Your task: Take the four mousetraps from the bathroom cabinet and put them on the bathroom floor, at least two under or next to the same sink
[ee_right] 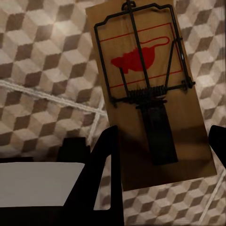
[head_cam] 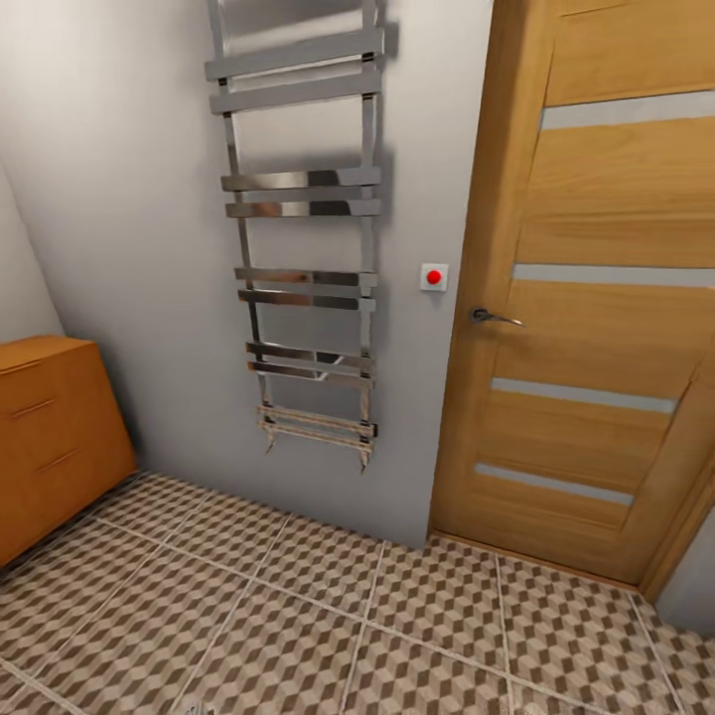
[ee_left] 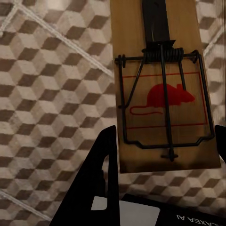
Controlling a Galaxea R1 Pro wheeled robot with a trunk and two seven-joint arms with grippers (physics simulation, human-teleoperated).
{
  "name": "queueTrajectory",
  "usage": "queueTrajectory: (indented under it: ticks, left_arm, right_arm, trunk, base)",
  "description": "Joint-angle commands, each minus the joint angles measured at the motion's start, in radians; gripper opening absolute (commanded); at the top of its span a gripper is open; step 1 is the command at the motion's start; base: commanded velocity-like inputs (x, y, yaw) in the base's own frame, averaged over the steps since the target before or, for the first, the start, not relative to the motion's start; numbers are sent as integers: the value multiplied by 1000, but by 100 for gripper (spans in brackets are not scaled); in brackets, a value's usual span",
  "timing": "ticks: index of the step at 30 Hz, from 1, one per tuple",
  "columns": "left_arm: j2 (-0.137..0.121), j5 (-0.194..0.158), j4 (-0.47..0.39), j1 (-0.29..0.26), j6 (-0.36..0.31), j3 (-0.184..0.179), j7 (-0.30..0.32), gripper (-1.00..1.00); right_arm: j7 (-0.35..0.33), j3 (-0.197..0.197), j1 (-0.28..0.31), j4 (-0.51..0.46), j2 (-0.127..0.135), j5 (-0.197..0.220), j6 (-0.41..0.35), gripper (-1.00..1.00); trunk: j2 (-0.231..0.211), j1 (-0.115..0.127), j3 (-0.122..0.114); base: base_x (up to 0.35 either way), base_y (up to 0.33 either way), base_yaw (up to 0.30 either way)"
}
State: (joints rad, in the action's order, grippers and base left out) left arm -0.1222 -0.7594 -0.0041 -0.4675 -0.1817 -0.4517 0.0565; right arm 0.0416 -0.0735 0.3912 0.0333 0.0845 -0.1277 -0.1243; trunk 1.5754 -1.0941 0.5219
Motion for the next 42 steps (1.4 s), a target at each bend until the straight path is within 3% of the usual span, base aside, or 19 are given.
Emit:
queueTrajectory:
  ticks: [1, 19, 24, 28, 42]
  left_arm:
    - [-1, -9, 0, 0, -4, -8, 3, -100]
    - [-1, -9, 0, 0, -4, -8, 3, -100]
    - [-1, -9, 0, 0, -4, -8, 3, -100]
    - [-1, -9, 0, 0, -4, -8, 3, -100]
    - [-1, -9, 0, 0, -4, -8, 3, -100]
  right_arm:
    - [3, -8, 1, 2, 0, -10, -2, -100]
    - [-10, -8, 1, 2, 0, -10, -2, -100]
    - [-93, -8, 1, 1, 5, -10, -9, -100]
    - [-217, -8, 1, 1, 12, -13, -39, -100]
    - [-257, -7, 1, 0, 13, -13, -57, -100]
  trunk:
    - [1, 0, 1]
    - [1, 0, 1]
    - [1, 0, 1]
    - [1, 0, 1]
    - [1, 0, 1]
  base:
    - [0, 0, -252]
    - [0, 0, -252]
    - [0, 0, -252]
    - [0, 0, -252]
    - [0, 0, -252]
